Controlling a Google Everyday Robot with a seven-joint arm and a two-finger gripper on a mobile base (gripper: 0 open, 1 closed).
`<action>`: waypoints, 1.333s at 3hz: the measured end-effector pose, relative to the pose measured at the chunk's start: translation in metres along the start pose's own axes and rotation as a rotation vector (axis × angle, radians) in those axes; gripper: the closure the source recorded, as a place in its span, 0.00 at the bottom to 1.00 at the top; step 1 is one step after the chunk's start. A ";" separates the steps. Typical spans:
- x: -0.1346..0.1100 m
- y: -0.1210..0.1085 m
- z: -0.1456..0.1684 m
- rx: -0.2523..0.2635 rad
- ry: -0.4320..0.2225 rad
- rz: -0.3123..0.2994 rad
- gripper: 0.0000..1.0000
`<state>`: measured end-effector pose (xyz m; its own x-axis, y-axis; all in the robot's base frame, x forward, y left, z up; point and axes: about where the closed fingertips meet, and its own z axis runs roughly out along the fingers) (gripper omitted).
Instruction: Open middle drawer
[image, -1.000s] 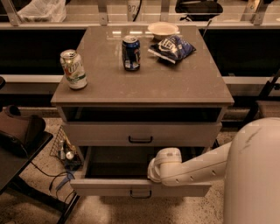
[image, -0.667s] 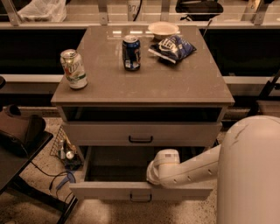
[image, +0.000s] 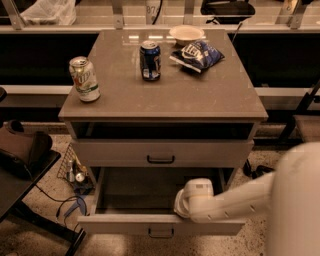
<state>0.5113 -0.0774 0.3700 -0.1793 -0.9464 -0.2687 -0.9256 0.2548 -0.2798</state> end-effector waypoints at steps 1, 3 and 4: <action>0.014 0.010 -0.002 -0.007 0.016 0.022 1.00; 0.070 0.091 -0.023 -0.034 0.048 0.090 1.00; 0.068 0.087 -0.027 -0.033 0.048 0.090 1.00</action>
Offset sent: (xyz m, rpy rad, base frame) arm -0.2334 -0.1091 -0.0706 0.0162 0.1376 -0.2520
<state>0.4098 -0.1249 0.3528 -0.2773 -0.9285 -0.2468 -0.9155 0.3333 -0.2253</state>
